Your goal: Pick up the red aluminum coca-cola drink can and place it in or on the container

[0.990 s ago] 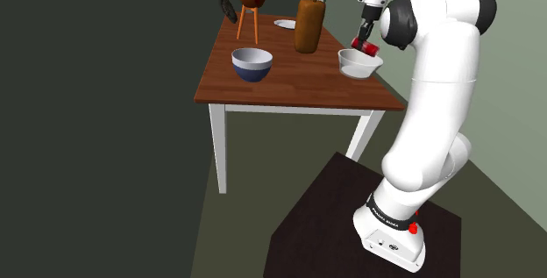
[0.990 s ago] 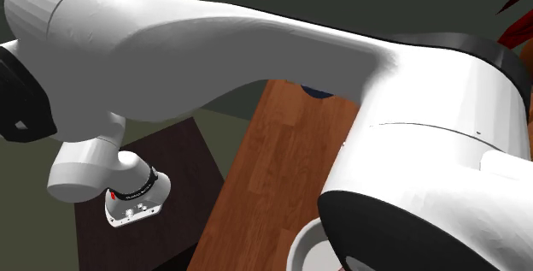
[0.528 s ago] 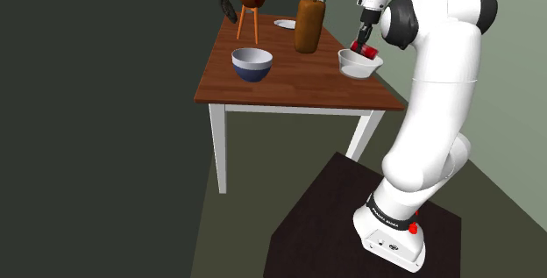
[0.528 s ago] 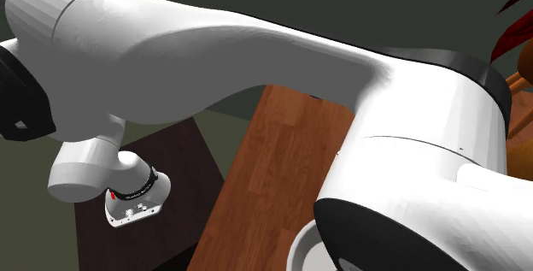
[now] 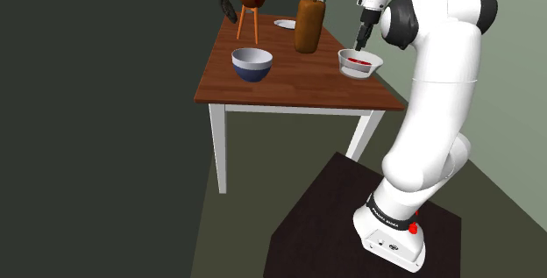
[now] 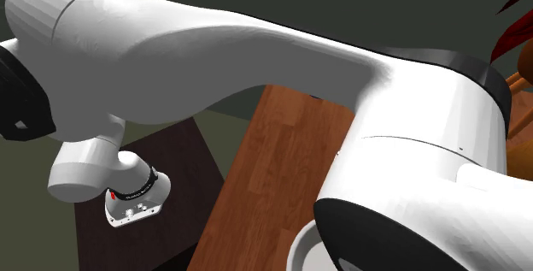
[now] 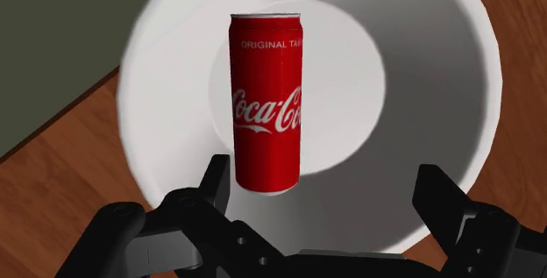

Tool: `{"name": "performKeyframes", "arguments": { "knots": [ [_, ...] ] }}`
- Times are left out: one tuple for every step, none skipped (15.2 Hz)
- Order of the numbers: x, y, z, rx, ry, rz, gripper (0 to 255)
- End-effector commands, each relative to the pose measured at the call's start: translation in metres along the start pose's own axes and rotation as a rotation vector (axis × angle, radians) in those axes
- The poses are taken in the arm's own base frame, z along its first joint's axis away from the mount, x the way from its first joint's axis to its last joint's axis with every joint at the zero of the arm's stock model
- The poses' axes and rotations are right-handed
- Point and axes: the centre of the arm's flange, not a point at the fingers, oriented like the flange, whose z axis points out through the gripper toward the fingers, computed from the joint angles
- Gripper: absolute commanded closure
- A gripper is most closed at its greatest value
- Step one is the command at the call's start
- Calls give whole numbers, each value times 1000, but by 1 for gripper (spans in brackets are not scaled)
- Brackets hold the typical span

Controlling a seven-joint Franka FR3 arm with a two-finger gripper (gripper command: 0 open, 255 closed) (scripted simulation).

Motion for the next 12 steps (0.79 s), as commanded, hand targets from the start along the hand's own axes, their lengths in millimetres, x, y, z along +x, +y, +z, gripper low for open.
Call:
{"name": "performKeyframes", "arguments": {
  "knots": [
    [0,0,-13,0,0,0,0],
    [0,0,-26,0,0,0,0],
    [0,0,-40,0,0,0,0],
    [0,0,-50,0,0,0,0],
    [0,0,-50,0,0,0,0],
    [0,0,-50,0,0,0,0],
    [0,0,-50,0,0,0,0],
    [0,0,-50,0,0,0,0],
    [0,0,-50,0,0,0,0],
    [0,0,-50,0,0,0,0],
    [0,0,-50,0,0,0,0],
    [0,0,-50,0,0,0,0]
  ]
}}
